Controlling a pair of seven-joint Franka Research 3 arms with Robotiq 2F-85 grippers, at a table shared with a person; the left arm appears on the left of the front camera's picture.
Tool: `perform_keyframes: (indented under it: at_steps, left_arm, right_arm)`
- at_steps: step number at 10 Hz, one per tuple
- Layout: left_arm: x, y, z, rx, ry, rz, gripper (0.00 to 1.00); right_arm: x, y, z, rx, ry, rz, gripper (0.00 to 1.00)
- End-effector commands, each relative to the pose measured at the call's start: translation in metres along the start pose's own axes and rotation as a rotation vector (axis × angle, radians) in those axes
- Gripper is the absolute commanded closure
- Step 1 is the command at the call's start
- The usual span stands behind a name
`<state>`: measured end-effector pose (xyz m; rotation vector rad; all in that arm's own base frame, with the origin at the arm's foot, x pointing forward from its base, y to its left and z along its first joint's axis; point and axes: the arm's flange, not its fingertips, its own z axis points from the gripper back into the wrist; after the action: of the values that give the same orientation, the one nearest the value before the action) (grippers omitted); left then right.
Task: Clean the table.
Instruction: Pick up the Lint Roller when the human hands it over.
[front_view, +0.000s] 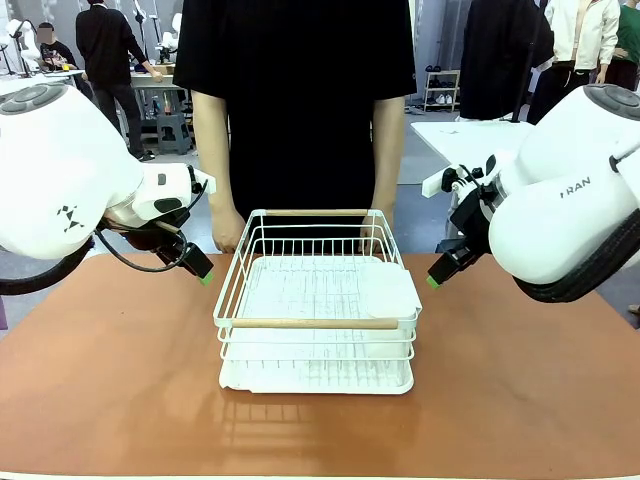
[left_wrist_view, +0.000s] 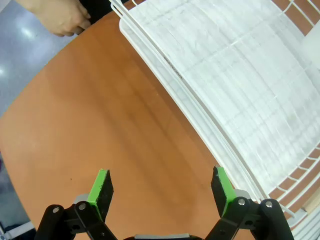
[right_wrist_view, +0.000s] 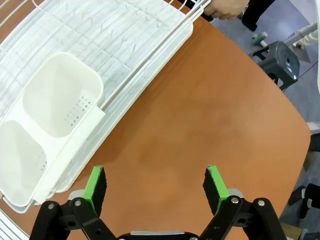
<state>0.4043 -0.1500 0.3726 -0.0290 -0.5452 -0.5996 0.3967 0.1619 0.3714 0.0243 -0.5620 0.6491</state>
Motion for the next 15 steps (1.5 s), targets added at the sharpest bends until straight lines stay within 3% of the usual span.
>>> perform_keyframes:
  at_steps: [1,3,6,8,10,12,13,14,15]
  left_arm:
    - [-0.002,0.022,0.018,-0.084,-0.001,0.014,0.00]
    - [-0.012,0.064,0.036,-0.197,-0.010,0.073,0.00]
    - [-0.041,0.119,0.057,-0.585,-0.086,0.216,0.00]
    - [-0.080,0.142,0.075,-0.856,-0.147,0.318,0.00]
    - [-0.120,0.140,0.081,-0.965,-0.162,0.412,0.00]
    - [-0.149,0.135,0.084,-1.003,-0.133,0.491,0.00]
    - [-0.152,0.126,0.081,-0.948,-0.113,0.468,0.00]
    - [-0.142,0.150,0.080,-1.011,-0.145,0.479,0.00]
    - [-0.142,0.150,0.080,-1.011,-0.145,0.479,0.00]
  right_arm:
    - [-0.001,-0.021,0.016,0.065,0.018,-0.041,0.00]
    - [0.001,-0.059,0.029,0.229,0.025,-0.103,0.00]
    - [0.006,-0.089,0.028,0.444,0.091,-0.242,0.00]
    - [-0.024,-0.143,0.011,0.670,0.137,-0.277,0.00]
    - [-0.066,-0.175,0.004,0.922,0.159,-0.361,0.00]
    - [-0.109,-0.199,-0.004,1.044,0.160,-0.489,0.00]
    - [-0.117,-0.204,-0.009,1.049,0.141,-0.573,0.00]
    - [-0.115,-0.183,0.007,1.011,0.146,-0.433,0.00]
    - [-0.115,-0.183,0.007,1.011,0.146,-0.433,0.00]
